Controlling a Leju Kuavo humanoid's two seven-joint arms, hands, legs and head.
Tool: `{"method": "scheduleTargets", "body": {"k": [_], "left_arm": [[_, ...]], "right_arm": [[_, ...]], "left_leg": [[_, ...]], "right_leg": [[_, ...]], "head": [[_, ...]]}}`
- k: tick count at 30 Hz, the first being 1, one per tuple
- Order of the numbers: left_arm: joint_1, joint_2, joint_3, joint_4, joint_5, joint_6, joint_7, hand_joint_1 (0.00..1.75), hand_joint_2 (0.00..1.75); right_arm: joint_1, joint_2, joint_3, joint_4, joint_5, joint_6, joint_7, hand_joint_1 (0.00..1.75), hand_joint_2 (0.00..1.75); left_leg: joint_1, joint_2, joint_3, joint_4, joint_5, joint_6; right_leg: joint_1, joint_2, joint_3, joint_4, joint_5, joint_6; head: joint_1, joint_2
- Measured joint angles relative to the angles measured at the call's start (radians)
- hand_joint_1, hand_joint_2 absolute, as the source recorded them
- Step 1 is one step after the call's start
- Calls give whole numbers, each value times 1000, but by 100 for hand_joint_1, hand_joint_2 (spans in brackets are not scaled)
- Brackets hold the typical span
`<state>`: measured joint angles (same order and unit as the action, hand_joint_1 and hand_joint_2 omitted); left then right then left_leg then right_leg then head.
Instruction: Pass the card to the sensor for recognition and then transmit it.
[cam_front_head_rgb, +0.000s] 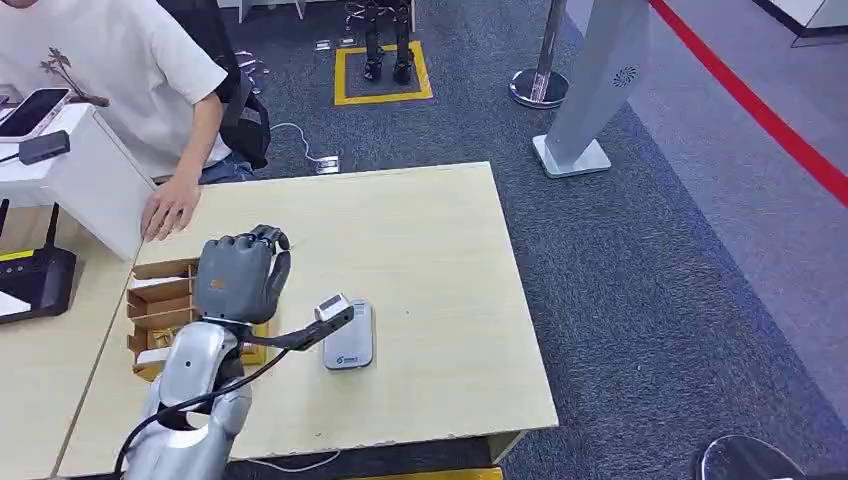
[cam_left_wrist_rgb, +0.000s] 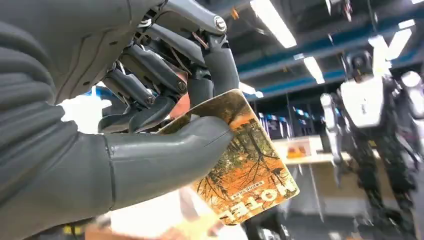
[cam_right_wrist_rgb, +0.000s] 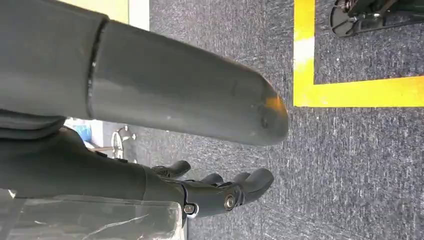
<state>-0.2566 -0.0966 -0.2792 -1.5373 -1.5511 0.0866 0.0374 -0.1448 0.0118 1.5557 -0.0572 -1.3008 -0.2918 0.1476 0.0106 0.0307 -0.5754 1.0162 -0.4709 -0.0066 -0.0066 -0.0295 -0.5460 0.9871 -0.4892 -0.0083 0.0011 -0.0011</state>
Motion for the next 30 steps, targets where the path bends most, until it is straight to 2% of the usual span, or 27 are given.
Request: {"method": "scheduleTargets", "body": {"k": [8,15,20,30], "left_arm": [[38,-85,0,125,33,34,-34,175,175],[59,-138,0,208,46,46,-50,175,175],[66,-166,0,267,74,47,-58,175,175],[63,-175,0,372,85,59,-66,175,175]], "right_arm": [[0,0,0,0,14,2,3,0,0],[0,1,0,0,14,1,10,0,0],[0,2,0,0,14,1,10,0,0],[0,6,0,0,9,-1,13,0,0]], "left_leg": [[0,0,0,0,0,0],[0,0,0,0,0,0],[0,0,0,0,0,0],[0,0,0,0,0,0]], "right_leg": [[0,0,0,0,0,0],[0,0,0,0,0,0],[0,-1,0,0,0,0],[0,0,0,0,0,0]], "head": [[0,0],[0,0],[0,0],[0,0]]}}
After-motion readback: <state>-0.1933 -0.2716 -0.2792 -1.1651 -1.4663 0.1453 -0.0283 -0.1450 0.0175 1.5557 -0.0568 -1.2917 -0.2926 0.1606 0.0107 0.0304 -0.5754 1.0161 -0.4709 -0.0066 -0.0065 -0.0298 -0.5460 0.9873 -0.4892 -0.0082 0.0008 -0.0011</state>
